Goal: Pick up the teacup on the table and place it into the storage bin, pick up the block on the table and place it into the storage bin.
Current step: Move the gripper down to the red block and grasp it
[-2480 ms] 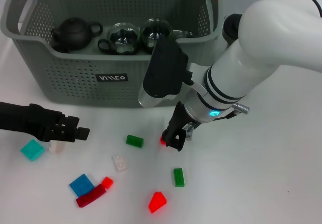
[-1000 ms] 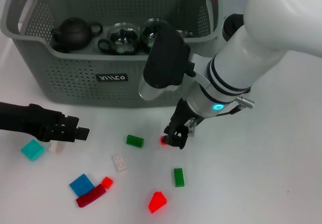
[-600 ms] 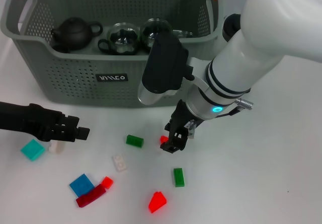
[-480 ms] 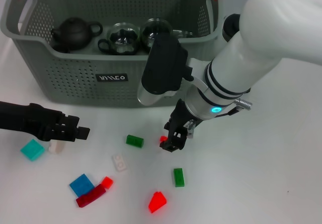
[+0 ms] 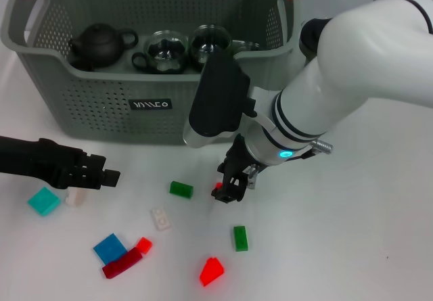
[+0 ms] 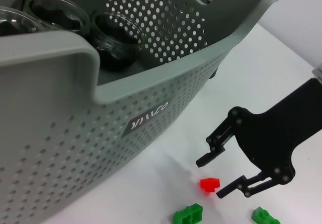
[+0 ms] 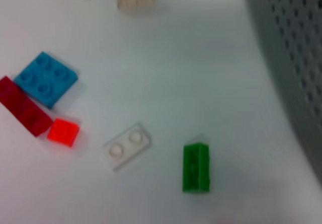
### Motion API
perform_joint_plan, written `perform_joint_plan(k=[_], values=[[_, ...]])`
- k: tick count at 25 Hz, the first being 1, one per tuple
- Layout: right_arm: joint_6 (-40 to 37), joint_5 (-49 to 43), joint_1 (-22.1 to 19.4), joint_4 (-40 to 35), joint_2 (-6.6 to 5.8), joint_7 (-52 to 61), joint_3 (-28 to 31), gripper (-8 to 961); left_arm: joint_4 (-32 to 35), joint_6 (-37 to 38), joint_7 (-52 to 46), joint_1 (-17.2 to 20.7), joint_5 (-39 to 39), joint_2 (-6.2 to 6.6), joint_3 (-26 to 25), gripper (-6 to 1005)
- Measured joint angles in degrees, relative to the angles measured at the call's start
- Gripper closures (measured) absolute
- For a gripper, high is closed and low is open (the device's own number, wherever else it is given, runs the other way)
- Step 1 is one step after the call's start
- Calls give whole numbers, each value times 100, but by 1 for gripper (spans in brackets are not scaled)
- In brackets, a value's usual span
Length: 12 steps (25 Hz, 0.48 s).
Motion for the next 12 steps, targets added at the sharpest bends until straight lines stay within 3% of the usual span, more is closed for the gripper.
perform_joint_plan(k=[12], values=[[72, 128, -6, 104, 2, 24, -48, 513, -10, -14, 0, -10, 0, 0, 17, 432]])
